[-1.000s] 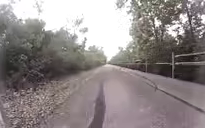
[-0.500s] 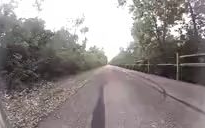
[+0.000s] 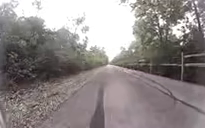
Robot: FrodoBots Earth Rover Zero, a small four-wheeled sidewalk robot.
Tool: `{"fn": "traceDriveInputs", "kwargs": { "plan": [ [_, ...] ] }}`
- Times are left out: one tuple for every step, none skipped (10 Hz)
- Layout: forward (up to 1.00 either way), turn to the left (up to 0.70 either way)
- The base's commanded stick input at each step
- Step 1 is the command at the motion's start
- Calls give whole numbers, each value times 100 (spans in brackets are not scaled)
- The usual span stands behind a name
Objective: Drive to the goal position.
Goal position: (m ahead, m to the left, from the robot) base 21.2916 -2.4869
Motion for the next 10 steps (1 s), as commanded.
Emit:
{"fn": "traceDriveInputs", "kwargs": {
  "plan": [
    [70,0],
    [70,0],
    [70,0],
    [70,0],
    [70,0],
    [70,0],
    [70,0],
    [70,0],
    [70,0],
    [70,0]
  ]
}}
